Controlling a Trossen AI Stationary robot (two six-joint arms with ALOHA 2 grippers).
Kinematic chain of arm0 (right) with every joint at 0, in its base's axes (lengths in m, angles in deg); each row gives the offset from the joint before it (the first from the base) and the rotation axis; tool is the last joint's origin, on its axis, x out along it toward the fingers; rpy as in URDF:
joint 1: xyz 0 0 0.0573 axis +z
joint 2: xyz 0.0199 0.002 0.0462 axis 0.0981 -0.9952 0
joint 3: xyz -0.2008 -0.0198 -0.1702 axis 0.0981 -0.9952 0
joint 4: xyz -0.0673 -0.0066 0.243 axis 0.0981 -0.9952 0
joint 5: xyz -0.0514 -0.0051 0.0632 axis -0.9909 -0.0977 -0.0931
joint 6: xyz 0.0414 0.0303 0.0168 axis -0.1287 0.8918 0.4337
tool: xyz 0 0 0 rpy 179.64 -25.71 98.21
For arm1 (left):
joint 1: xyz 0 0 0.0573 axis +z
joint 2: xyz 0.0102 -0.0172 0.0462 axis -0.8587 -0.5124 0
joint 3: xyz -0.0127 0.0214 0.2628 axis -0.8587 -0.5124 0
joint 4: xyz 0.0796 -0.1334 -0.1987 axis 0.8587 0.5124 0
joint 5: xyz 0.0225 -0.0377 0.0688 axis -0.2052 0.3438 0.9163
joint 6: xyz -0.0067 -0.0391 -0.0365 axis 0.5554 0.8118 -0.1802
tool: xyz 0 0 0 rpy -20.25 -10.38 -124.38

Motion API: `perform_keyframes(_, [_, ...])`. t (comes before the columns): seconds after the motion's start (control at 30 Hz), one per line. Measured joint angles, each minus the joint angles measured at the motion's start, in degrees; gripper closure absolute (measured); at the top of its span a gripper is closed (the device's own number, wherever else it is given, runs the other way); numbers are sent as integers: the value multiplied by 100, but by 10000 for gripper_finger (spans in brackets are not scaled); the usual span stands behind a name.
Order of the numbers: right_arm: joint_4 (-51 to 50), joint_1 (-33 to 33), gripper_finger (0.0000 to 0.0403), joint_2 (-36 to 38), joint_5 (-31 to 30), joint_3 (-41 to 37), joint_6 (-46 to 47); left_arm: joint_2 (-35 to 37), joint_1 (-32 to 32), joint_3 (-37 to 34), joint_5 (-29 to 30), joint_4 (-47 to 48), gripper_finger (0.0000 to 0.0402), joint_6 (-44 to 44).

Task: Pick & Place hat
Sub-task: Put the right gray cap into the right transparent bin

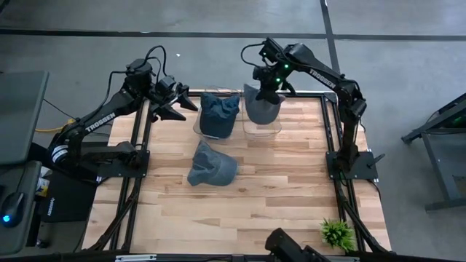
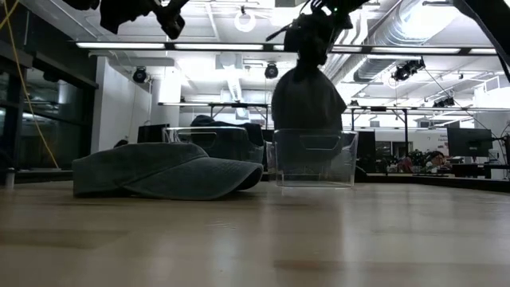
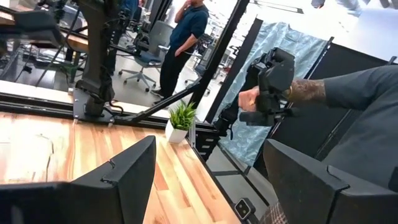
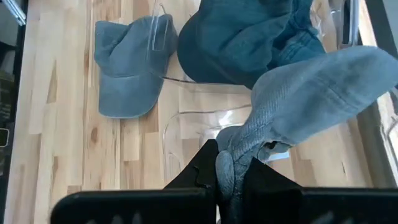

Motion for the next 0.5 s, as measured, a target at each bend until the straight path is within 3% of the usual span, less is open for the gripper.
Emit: perform_keyframes(0.5, [-7, 261, 395, -398, 35, 2, -188, 0, 0, 0, -160, -2, 128, -15])
